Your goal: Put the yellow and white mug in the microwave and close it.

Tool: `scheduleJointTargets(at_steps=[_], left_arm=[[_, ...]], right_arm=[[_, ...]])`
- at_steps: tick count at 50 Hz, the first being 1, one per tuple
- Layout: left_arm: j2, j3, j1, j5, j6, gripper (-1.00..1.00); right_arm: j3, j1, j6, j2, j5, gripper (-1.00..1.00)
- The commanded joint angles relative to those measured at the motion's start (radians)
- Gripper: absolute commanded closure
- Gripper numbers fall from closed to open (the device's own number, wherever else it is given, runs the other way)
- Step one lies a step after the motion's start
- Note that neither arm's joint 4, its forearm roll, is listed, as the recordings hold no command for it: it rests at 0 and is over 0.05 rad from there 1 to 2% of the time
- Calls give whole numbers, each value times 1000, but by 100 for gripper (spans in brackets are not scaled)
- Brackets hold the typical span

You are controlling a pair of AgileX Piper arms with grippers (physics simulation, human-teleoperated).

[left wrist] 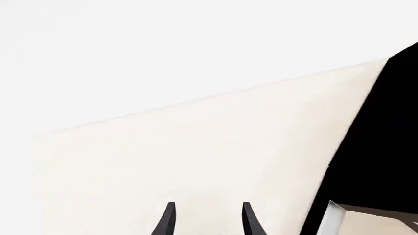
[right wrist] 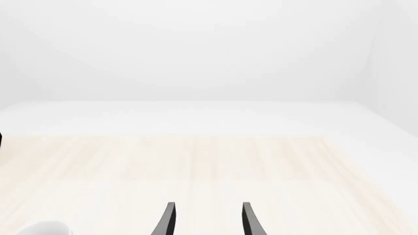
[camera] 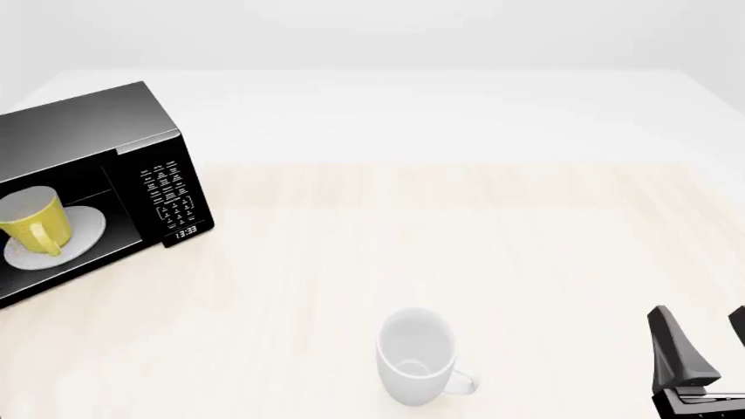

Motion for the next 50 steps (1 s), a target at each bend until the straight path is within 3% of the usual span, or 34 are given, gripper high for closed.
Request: scheduleJointTargets(at_steps=[1, 22, 40, 50], left_arm=[[58, 83, -46, -69, 14, -100], [83, 149, -216, -130, -14, -100], [85, 161, -301, -146, -20, -100], [8, 176, -369, -123, -38, -100]], right_arm=[[0, 0, 0, -1, 0, -100], [0, 0, 0, -1, 0, -100], [0, 0, 0, -1, 0, -100], [0, 0, 0, -1, 0, -100]])
